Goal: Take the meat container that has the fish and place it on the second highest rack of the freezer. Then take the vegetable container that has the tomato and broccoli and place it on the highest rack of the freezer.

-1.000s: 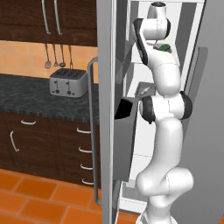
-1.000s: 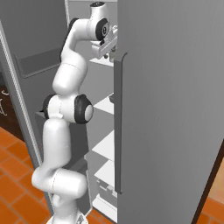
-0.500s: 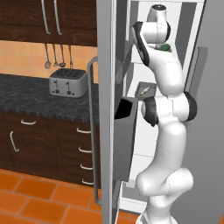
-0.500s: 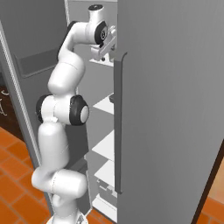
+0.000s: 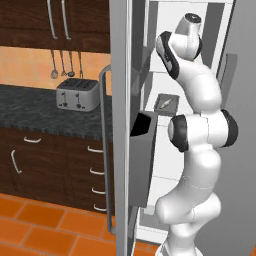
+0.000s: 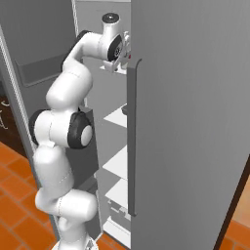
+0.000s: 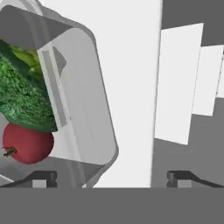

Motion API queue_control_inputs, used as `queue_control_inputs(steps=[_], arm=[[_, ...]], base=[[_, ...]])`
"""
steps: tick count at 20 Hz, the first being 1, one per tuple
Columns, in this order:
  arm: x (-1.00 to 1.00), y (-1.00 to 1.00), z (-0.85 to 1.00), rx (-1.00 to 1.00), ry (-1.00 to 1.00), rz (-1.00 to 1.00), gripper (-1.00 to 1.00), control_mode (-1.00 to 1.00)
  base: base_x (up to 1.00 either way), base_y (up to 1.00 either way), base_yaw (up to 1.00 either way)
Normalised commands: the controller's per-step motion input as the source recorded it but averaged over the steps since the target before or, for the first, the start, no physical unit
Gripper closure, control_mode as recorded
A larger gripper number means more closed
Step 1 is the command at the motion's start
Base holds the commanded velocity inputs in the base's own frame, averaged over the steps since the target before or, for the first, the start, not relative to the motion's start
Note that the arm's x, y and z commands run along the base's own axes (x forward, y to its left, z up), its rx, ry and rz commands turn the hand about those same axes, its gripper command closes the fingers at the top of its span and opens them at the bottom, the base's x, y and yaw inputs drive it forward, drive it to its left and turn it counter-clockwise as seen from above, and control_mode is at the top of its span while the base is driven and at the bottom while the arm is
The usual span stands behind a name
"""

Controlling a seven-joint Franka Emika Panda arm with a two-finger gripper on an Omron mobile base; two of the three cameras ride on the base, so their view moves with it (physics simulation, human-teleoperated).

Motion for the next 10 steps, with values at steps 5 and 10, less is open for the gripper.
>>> queue_control_inputs(steps=[5,10], arm=[[-1.0,0.0,0.38,-0.03,-0.28,0.02,-1.0,-1.0],[-1.0,0.01,0.13,-0.01,-0.15,0.02,-1.0,-1.0]], base=[[0.0,0.0,0.0],[0.0,0.0,0.0]])
